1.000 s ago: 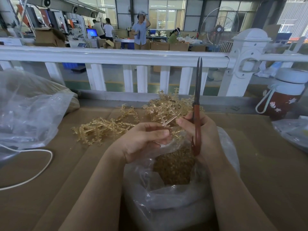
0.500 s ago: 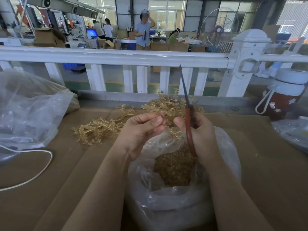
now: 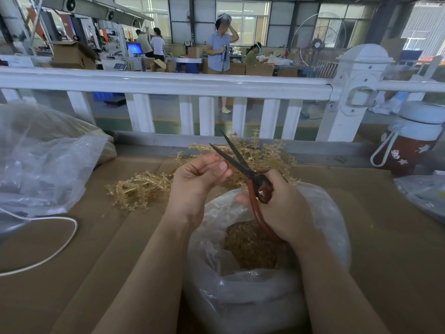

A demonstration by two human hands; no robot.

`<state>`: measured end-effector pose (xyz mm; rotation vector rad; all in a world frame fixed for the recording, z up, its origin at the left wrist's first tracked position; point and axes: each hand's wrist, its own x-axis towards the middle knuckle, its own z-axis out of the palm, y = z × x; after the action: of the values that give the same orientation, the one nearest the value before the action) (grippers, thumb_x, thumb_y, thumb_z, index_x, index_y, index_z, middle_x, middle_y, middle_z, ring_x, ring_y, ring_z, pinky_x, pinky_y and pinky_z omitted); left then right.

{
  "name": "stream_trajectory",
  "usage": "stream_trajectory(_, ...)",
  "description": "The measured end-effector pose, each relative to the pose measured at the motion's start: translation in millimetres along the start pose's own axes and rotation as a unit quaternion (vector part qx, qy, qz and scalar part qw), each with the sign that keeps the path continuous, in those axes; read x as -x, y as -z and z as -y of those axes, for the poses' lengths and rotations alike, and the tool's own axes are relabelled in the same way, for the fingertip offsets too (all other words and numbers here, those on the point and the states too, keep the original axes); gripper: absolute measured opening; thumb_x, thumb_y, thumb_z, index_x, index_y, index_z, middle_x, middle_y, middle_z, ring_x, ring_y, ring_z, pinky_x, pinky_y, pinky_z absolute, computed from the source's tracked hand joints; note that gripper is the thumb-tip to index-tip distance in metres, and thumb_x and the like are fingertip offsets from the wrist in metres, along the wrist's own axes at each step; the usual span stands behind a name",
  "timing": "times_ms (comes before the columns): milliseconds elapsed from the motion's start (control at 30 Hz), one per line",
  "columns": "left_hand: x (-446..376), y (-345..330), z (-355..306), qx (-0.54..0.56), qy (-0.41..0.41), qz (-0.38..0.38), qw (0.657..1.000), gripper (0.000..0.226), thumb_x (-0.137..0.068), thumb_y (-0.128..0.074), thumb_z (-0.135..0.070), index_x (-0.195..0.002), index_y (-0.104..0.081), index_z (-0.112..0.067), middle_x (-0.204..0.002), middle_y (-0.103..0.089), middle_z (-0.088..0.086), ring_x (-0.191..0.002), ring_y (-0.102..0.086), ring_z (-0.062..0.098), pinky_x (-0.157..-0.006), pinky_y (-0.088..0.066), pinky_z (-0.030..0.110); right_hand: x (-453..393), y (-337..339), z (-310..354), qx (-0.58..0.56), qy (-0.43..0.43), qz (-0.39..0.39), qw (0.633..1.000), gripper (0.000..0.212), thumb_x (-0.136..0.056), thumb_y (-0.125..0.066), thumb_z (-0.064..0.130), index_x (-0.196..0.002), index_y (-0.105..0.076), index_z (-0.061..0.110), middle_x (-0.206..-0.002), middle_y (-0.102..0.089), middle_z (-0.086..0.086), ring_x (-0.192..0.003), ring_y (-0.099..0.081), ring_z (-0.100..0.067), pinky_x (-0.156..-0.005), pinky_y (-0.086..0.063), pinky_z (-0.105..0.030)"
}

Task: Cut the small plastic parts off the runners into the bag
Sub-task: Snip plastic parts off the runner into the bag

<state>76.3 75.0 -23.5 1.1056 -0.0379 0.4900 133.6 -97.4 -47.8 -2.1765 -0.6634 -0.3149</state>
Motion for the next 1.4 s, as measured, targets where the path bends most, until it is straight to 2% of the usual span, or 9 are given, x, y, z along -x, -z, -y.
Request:
stream_trajectory(100, -0.1, -0.2, 1.3, 0.002, -0.011, 0.0, 1.0, 0.027, -0.077, -0.07, -0.004, -0.103, -0.068, 0.003, -0.091, -0.075, 0.01, -0.081, -0.071, 0.015, -0.077, -0.057, 0.023, 0.0, 0.3, 0.8, 0.023, 0.016, 0.005, 1.0, 0.064, -0.06, -0.055, 0.091, -0.098, -0.051, 0.04, -0.093, -0.062, 0.024, -0.084, -0.058, 0.006, -0.067, -0.045, -0.019)
stream_trajectory(233, 0.8, -0.8, 2.5, -0.007, -0.02, -0.004, 1.0, 0.019, -0.075, -0.069, -0.006, -0.094, -0.071, -0.005, -0.084, -0.075, 0.006, -0.08, -0.07, 0.016, -0.078, -0.057, 0.024, -0.1, 0.4, 0.0, 0.038, 0.025, 0.006, 0.999, 0.065, -0.061, -0.056, 0.089, -0.099, -0.052, 0.037, -0.095, -0.063, 0.021, -0.087, -0.06, 0.002, -0.072, -0.051, -0.027)
stream_trajectory(333, 1.1, -1.6, 2.1, -0.008, -0.024, -0.001, 1.0, 0.016, -0.074, -0.069, -0.006, -0.09, -0.072, -0.006, -0.083, -0.075, 0.005, -0.079, -0.07, 0.016, -0.078, -0.058, 0.024, 0.4, 0.9, 0.1, 0.043, 0.028, 0.0, 0.999, 0.066, -0.06, -0.053, 0.091, -0.098, -0.053, 0.036, -0.091, -0.062, 0.021, -0.084, -0.058, 0.003, -0.067, -0.048, -0.023)
stream_trajectory(433, 1.1, -2.3, 1.7, -0.011, -0.026, -0.005, 1.0, 0.021, -0.074, -0.069, -0.005, -0.094, -0.07, -0.003, -0.084, -0.076, 0.006, -0.079, -0.071, 0.016, -0.078, -0.057, 0.025, 1.4, 1.6, 1.5, 0.044, 0.033, -0.009, 0.998, 0.069, -0.06, -0.053, 0.094, -0.097, -0.053, 0.036, -0.087, -0.061, 0.021, -0.079, -0.057, 0.004, -0.062, -0.041, -0.018)
stream_trajectory(700, 0.9, -3.1, 2.3, -0.021, -0.038, -0.022, 0.999, 0.019, -0.084, -0.064, 0.008, -0.098, -0.072, -0.003, -0.087, -0.077, 0.008, -0.082, -0.073, 0.017, -0.075, -0.057, 0.023, 3.0, 2.7, 3.9, 0.061, 0.047, -0.039, 0.996, 0.068, -0.06, -0.049, 0.093, -0.09, -0.055, 0.032, -0.079, -0.06, 0.019, -0.074, -0.059, 0.002, -0.06, -0.043, -0.017)
stream_trajectory(867, 2.6, -4.5, 1.2, -0.011, -0.036, -0.019, 0.999, 0.017, -0.078, -0.068, 0.003, -0.093, -0.074, -0.005, -0.088, -0.077, 0.009, -0.082, -0.073, 0.018, -0.075, -0.057, 0.022, 4.8, 3.4, 4.5, 0.061, 0.063, -0.052, 0.995, 0.058, -0.064, -0.054, 0.088, -0.087, -0.054, 0.034, -0.072, -0.057, 0.017, -0.066, -0.055, 0.004, -0.056, -0.036, -0.01)
stream_trajectory(1033, 2.3, -2.6, 1.2, -0.009, -0.033, -0.009, 0.999, 0.022, -0.075, -0.069, -0.004, -0.096, -0.07, -0.001, -0.088, -0.076, 0.008, -0.081, -0.073, 0.017, -0.077, -0.057, 0.023, 5.2, 3.3, 4.2, 0.055, 0.057, -0.039, 0.996, 0.068, -0.063, -0.054, 0.089, -0.096, -0.065, 0.03, -0.077, -0.062, 0.017, -0.071, -0.059, 0.003, -0.061, -0.046, -0.014)
stream_trajectory(1133, 2.3, -1.8, 0.6, -0.01, -0.031, -0.008, 0.999, 0.025, -0.073, -0.069, -0.005, -0.098, -0.07, -0.001, -0.089, -0.076, 0.008, -0.082, -0.073, 0.017, -0.078, -0.058, 0.024, 4.6, 3.8, 5.1, 0.049, 0.053, -0.031, 0.997, 0.068, -0.063, -0.056, 0.088, -0.099, -0.066, 0.031, -0.078, -0.062, 0.02, -0.073, -0.059, 0.005, -0.062, -0.045, -0.013)
stream_trajectory(1400, 2.8, 0.0, -2.2, -0.036, -0.037, -0.012, 0.999, 0.019, -0.074, -0.07, -0.002, -0.093, -0.07, -0.001, -0.079, -0.075, 0.006, -0.072, -0.071, 0.014, -0.074, -0.057, 0.024, 4.0, 2.8, 5.0, 0.041, 0.042, -0.038, 0.998, 0.06, -0.059, -0.057, 0.09, -0.079, -0.058, 0.034, -0.068, -0.059, 0.018, -0.07, -0.06, 0.0, -0.055, -0.044, -0.015)
